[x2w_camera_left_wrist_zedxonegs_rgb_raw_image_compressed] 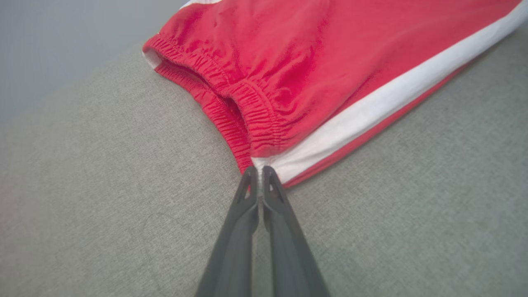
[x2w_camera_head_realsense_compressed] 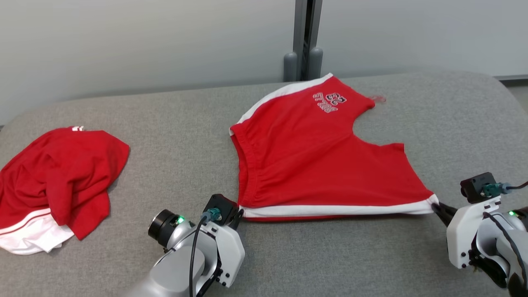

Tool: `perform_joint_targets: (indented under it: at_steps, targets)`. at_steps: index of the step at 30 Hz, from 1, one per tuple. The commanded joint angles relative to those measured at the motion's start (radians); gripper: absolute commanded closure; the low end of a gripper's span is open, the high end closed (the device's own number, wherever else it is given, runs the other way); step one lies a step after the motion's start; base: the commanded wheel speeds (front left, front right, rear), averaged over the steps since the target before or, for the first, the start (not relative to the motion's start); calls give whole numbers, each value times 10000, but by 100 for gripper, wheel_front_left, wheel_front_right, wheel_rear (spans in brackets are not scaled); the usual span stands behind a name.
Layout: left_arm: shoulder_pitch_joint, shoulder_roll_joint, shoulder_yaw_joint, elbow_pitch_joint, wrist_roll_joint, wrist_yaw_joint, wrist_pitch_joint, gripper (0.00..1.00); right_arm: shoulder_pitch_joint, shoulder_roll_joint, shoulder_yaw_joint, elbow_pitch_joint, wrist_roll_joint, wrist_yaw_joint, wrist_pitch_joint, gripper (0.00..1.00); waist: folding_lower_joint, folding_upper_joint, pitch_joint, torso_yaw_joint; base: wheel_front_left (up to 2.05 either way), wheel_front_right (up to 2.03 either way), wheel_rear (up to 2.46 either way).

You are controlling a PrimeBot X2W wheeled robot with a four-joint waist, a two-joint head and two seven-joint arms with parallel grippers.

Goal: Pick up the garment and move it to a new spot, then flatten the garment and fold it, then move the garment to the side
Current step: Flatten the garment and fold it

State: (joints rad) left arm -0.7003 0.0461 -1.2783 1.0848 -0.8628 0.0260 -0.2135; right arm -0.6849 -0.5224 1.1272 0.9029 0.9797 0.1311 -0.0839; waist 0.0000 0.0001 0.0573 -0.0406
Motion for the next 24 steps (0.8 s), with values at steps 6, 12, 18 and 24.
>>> perform_joint_targets:
  at_steps: [6, 12, 18, 24]
  targets:
    - [504, 85, -2, 251, -132, -368, 200, 100, -96, -410, 998, -483, 854, -6, 966, 100, 0, -1, -491, -99, 0, 0, 0]
    - [1014, 94, -3, 487, -128, -954, 582, 100, 140, -957, 1452, -1282, 1217, -6, 1991, 100, 0, -1, -913, -5, 0, 0, 0]
    - [1460, 87, -6, 255, -265, -1318, 758, 100, 429, -1531, 1527, -2241, 1520, -5, 3027, 100, 0, -1, -1239, 82, 0, 0, 0]
    - [1901, 195, 26, 13, -604, -1491, 699, 100, 931, -2142, 1548, -3098, 1827, -6, 4433, 100, 0, -1, -1538, 155, 0, 0, 0]
